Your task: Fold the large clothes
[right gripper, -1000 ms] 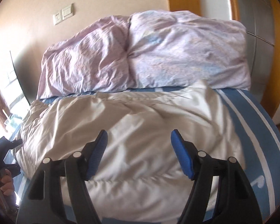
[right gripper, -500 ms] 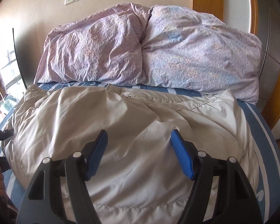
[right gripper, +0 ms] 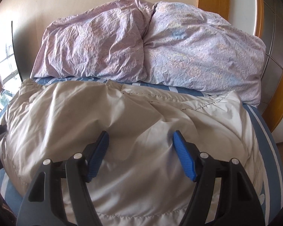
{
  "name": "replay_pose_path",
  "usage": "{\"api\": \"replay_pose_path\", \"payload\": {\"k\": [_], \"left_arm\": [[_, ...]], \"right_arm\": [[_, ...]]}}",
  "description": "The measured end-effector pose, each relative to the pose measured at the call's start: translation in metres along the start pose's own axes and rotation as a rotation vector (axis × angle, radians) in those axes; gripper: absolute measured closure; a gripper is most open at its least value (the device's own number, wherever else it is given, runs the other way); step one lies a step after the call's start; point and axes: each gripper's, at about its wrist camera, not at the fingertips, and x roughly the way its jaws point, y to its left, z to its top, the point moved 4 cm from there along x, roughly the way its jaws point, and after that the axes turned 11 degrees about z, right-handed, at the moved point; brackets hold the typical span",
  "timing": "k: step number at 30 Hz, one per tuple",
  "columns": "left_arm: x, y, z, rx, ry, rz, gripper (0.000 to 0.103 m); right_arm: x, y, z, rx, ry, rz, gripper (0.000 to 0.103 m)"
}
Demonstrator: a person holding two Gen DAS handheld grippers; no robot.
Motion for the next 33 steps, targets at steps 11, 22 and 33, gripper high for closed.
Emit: {"api": "replay_pose_path", "payload": {"k": [11, 22, 33], "left_arm": [[0.005, -0.007, -0.002, 0.004, -0.012, -0.019, 0.037], [0.001, -0.021, -0.001, 0.026, -0.036, -0.045, 0.038], [-0.001, -0.026, -0.001, 0.041, -0.058, -0.066, 0.051]], "right_arm": [[0.041, 0.015, -0.015, -0.122, 0.095, -0.101, 0.026], [0.048, 0.021, -0.022, -0.177, 0.09, -0.151, 0.026], [0.05, 0.023, -0.024, -0.189, 0.084, -0.167, 0.026]]}}
